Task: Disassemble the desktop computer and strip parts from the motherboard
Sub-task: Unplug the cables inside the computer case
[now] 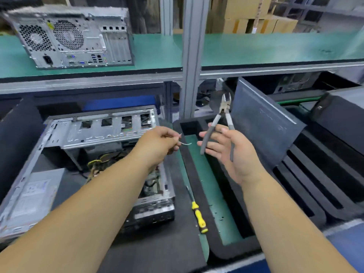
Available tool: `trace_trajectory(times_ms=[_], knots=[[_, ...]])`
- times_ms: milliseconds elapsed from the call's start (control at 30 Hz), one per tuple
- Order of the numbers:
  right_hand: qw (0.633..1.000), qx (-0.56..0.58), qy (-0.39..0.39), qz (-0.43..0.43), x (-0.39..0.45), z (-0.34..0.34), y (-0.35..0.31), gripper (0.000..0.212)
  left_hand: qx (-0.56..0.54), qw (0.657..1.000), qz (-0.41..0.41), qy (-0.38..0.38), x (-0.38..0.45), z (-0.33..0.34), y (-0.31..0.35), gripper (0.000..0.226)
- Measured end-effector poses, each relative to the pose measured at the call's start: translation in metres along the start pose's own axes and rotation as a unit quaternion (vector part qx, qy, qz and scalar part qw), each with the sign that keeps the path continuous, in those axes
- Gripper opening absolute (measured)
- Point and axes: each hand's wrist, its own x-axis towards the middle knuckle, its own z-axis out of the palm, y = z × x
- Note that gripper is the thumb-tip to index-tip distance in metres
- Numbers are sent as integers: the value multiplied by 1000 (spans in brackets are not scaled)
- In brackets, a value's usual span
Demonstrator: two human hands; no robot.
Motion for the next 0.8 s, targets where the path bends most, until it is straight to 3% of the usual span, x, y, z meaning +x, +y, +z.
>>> trace_trajectory(times_ms=[400, 600, 800], knots=[[997, -10, 61, 50, -6, -147, -24, 40, 93, 989, -102, -51, 25, 178, -20, 9], [995, -49, 58, 69, 1, -174, -23, 36, -70, 977, -159, -121, 44, 220, -29, 44], [993, -81, 16, 86, 15, -162, -14, 37, -121, 977, -107, -139, 37, 203, -17, 38]])
